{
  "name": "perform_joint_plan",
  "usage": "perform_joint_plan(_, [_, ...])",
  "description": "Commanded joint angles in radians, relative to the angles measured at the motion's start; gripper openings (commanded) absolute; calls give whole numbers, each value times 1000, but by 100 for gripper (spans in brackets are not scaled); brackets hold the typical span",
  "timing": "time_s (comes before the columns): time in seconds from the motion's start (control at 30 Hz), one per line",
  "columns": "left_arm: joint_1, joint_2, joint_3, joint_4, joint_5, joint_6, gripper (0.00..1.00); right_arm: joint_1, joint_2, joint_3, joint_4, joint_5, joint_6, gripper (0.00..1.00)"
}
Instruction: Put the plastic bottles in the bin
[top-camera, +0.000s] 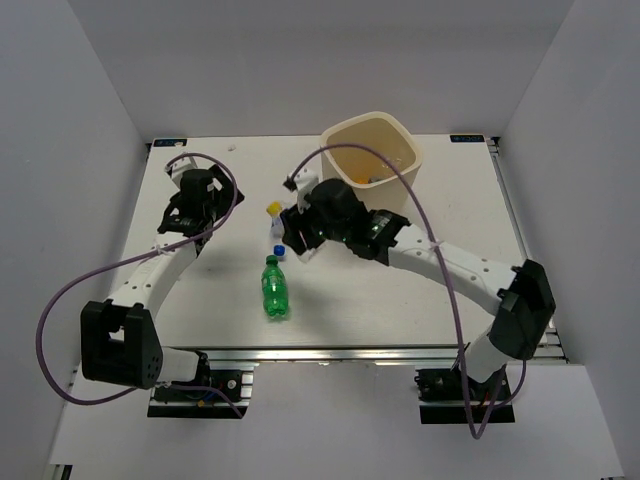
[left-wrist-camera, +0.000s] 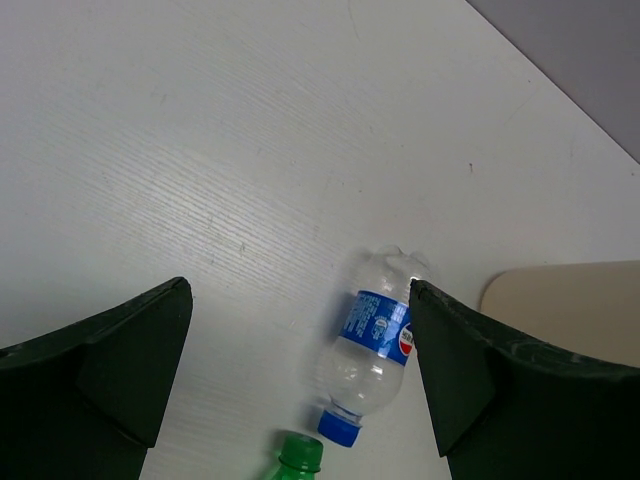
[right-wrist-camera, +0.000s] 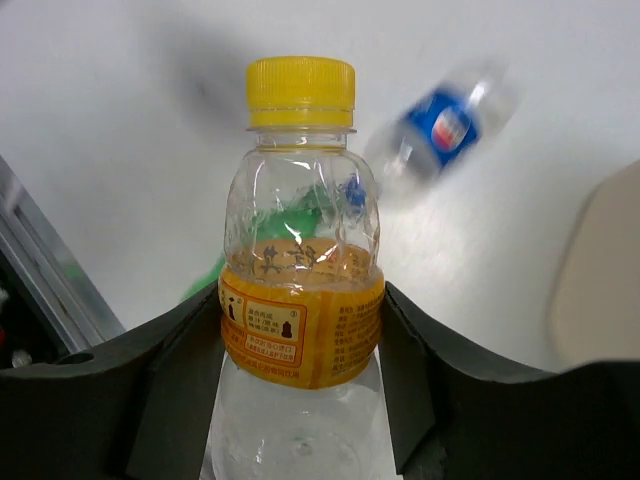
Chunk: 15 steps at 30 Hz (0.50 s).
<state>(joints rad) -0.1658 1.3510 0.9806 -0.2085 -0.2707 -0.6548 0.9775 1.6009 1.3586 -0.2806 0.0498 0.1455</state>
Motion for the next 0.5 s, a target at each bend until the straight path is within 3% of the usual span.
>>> perform_joint_plan(0.0, [0, -82, -29, -12, 37, -16, 98, -40, -74, 150, 72, 83, -69, 46])
perform_joint_plan(0.23, [-1, -127, -60, -41, 70, -66, 98, -305, -21, 296, 92, 110, -60, 48])
perform_joint_plan(0.33, [-1, -125, -72, -52, 108, -91, 98, -373, 11, 321, 87, 130, -49, 64])
perform_joint_plan(0.37, [-1, -125, -80, -52, 129, -94, 98, -387, 19, 336, 55, 133, -37, 77])
perform_joint_plan(0.4, [-1, -125, -92, -54, 181, -97, 98, -398, 27, 356, 32, 142, -35, 83])
perform_joint_plan(0.47, [-3, -121, -102, -81, 253, -82, 98, -418, 40, 407, -6, 169, -46, 89])
